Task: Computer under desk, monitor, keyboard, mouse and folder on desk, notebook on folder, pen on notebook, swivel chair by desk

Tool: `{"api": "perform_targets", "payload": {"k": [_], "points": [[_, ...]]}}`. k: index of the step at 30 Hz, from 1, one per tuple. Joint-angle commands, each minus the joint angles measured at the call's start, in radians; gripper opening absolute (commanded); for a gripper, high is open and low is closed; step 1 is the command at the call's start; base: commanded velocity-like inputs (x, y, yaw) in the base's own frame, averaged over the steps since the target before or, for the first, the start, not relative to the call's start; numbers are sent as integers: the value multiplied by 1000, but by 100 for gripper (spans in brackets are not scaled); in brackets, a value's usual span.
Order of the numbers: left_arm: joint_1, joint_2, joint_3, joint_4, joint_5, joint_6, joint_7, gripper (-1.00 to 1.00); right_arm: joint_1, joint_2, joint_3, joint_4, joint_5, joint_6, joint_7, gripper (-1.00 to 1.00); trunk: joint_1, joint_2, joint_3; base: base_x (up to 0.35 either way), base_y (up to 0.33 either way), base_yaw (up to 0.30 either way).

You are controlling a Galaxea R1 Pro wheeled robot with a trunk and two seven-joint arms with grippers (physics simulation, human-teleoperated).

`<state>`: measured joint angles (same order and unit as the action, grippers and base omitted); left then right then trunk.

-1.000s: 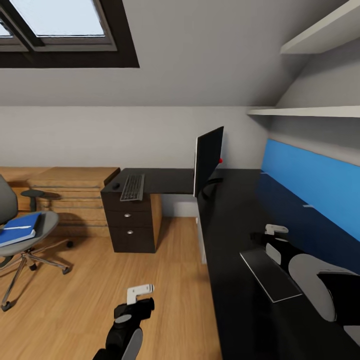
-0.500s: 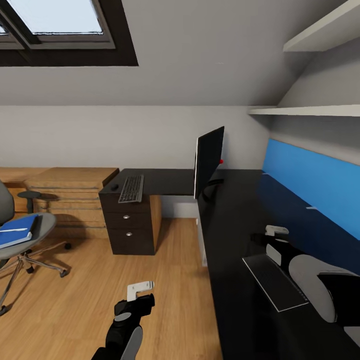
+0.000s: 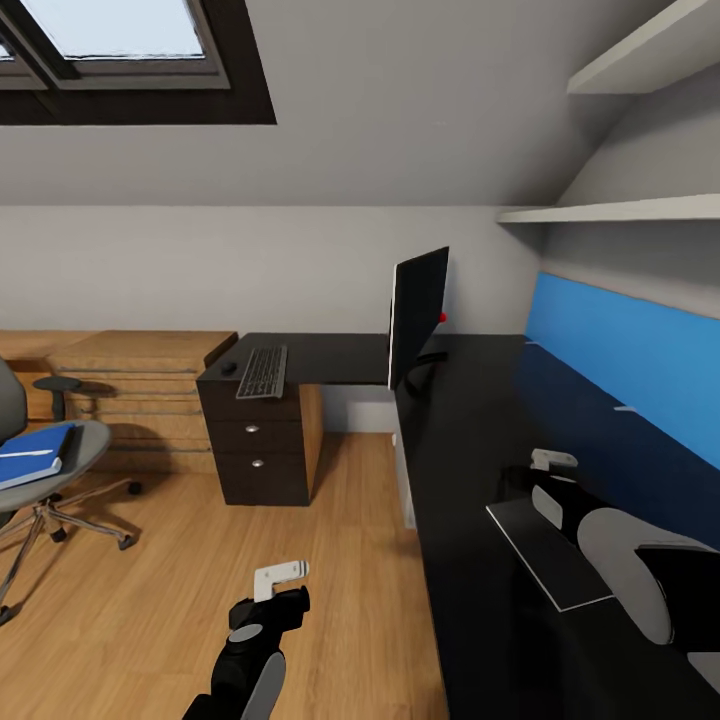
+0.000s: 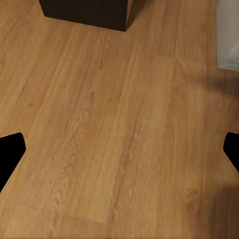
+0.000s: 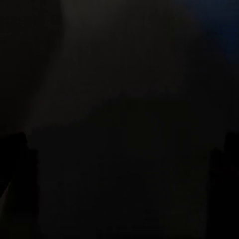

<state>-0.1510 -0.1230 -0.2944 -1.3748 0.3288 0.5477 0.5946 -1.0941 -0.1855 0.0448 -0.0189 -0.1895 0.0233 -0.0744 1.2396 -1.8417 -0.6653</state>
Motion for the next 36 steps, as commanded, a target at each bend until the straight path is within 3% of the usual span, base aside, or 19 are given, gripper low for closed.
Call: {"api": "perform_targets", "payload": {"k": [1,16,36], "points": [[-1,0,-2,-1,11,1,10,100,0,0,12,12,-5,9,-4,100,0,0,-1,0,0,0],[-1,4,2,4,13,3,4,100,0,0,12,11,-5,49,-3,100,0,0,-1,-4,0,0],[-1,4,0,5,12,3,11,100,0,0,13,11,-5,53,-2,100,0,0,-1,-195,0,0]]}}
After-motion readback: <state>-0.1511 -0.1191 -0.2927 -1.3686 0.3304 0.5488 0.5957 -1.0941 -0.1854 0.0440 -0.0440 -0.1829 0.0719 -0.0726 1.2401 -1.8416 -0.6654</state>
